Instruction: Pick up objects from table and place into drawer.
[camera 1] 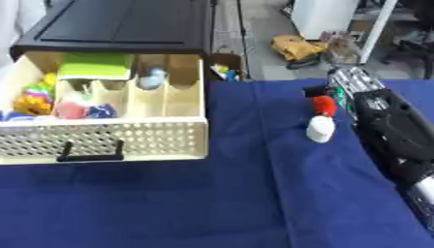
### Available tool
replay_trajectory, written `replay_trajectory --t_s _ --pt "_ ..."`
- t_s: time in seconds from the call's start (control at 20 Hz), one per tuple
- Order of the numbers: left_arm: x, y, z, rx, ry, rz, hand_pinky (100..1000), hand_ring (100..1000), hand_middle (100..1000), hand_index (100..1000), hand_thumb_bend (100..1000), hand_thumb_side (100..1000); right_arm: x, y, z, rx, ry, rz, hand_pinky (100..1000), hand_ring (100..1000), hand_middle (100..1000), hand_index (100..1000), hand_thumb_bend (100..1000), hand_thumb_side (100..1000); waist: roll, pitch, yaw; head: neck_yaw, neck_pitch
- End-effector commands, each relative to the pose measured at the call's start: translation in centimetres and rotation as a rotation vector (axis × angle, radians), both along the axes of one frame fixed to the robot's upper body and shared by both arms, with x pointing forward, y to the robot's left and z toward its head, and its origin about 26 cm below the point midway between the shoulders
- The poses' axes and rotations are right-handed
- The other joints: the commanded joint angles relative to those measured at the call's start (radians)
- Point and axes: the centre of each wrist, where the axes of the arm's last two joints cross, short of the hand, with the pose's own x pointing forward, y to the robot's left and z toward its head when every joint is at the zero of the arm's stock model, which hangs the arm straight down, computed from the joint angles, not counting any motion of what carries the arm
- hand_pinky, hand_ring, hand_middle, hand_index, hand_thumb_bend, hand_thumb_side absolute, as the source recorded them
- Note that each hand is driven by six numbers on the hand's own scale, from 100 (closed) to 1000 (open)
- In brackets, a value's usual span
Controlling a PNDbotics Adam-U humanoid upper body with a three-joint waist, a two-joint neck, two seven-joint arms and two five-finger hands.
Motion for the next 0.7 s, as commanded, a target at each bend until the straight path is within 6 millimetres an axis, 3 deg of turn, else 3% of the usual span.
replay_trajectory --t_s 0.05,0.7 --pt "-0.1 -0.1 0.6 0.019 -0.022 -0.005 387 543 644 817 566 1000 -0.1 -0.7 1.3 0.001 -0.045 -0.037 492 747 590 767 325 1000 0.004 -0.014 0.003 -0.005 -0.016" --pt "-0.1 -0.3 0.4 0.024 -0.021 -0.006 380 542 645 817 563 1000 -0.2 -2.0 2.2 -0.012 -0.09 -0.152 481 739 582 763 331 1000 0.009 0.002 0.011 -0.017 -0.026"
